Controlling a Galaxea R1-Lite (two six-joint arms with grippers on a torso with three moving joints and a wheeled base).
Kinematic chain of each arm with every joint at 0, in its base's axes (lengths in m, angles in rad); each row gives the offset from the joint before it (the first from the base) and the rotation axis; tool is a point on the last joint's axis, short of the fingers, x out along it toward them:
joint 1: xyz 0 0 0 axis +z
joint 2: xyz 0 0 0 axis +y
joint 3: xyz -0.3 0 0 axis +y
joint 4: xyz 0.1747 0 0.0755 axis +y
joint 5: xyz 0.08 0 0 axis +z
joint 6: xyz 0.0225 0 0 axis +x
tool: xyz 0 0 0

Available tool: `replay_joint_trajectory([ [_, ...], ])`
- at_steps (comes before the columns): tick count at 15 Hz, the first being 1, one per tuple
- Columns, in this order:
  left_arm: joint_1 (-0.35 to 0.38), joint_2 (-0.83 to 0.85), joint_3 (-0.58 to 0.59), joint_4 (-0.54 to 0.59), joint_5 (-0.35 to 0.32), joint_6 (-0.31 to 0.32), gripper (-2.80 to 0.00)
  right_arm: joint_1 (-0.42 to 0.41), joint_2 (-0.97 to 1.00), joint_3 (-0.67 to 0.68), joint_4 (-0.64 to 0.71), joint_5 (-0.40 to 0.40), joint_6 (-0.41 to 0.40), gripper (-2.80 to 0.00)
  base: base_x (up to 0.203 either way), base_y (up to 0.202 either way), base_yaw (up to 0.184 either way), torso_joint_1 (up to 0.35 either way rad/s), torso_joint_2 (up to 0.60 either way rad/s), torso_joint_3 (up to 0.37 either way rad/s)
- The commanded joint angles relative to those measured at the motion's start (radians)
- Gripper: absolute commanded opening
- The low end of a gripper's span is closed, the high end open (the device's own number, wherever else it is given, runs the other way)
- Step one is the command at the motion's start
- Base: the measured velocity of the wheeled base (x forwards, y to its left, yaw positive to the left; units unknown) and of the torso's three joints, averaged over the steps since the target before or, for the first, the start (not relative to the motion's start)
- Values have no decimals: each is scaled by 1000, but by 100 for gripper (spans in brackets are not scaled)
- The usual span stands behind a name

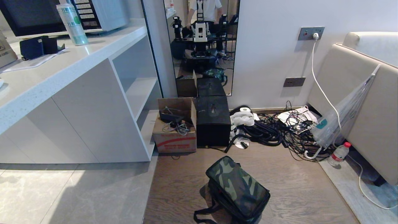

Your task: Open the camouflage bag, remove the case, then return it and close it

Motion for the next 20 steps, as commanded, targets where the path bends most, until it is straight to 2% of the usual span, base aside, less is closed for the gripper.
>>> replay_joint_trajectory([
  [1, 0, 0, 0, 0, 0, -1, -280, 0, 2, 40, -1, 0, -1, -280, 0, 0, 0, 4, 5, 203],
  [13, 0, 0, 0, 0, 0, 1, -280, 0, 2, 40, -1, 0, -1, -280, 0, 0, 0, 3, 4, 203],
  [20, 0, 0, 0, 0, 0, 4, -280, 0, 2, 40, -1, 0, -1, -280, 0, 0, 0, 1, 1, 34],
])
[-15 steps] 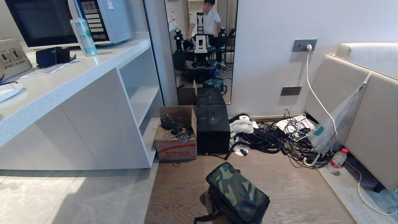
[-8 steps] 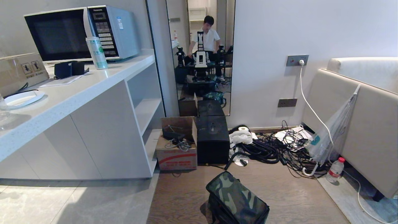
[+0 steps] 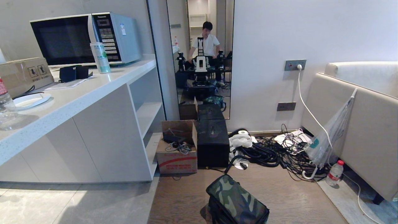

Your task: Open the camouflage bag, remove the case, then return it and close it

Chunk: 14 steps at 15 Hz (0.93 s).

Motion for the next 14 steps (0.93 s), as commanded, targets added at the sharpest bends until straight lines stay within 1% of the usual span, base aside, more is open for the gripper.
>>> replay_joint_trajectory([
  [1, 0, 0, 0, 0, 0, -1, -280, 0, 2, 40, -1, 0, -1, -280, 0, 0, 0, 0, 0, 0],
  [12, 0, 0, 0, 0, 0, -1, -280, 0, 2, 40, 4, -4, 8, -280, 0, 0, 0, 0, 0, 0],
  [14, 0, 0, 0, 0, 0, -1, -280, 0, 3, 40, 1, -6, 35, -280, 0, 0, 0, 0, 0, 0],
])
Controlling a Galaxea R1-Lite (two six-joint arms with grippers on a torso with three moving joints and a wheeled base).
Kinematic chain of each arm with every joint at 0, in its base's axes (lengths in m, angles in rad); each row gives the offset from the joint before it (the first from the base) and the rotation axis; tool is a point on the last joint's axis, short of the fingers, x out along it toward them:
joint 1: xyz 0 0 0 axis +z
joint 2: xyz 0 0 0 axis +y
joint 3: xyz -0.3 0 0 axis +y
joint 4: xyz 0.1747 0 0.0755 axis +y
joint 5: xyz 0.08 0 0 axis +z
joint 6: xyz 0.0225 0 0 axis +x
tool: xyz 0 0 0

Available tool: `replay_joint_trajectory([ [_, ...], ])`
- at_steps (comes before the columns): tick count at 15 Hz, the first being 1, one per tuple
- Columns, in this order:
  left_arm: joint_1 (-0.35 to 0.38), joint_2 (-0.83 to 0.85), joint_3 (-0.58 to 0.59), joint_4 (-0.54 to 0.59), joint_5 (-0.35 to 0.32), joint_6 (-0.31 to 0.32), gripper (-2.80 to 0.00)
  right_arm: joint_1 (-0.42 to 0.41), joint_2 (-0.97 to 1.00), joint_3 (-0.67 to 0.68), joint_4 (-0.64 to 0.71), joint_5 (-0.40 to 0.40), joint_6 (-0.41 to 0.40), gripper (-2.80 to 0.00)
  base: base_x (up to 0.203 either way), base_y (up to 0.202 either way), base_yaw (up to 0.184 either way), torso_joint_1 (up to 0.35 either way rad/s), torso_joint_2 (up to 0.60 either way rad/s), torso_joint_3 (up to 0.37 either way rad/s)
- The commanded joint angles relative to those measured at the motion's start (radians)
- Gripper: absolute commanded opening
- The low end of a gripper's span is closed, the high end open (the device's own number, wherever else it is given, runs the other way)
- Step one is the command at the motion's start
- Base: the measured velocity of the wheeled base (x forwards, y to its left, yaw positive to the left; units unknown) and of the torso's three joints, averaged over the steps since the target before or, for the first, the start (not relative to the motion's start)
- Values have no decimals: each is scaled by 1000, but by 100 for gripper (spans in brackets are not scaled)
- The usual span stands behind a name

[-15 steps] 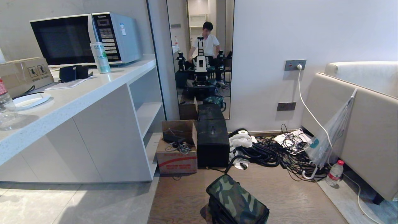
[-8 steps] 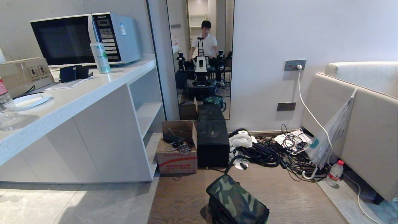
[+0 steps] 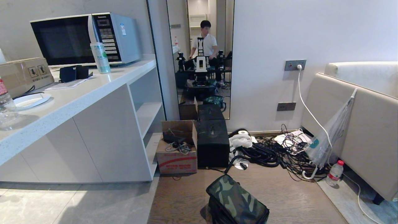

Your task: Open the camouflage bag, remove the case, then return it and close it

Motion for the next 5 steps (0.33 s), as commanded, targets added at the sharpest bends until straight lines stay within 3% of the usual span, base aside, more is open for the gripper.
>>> replay_joint_trajectory([
  [1, 0, 0, 0, 0, 1, 0, -280, 0, 1, 40, -4, 0, 13, -280, 0, 0, 0, 0, 0, 0],
  [5, 0, 0, 0, 0, 1, 0, -280, 0, 1, 40, -5, 2, 12, -280, 0, 0, 0, 0, 0, 0],
])
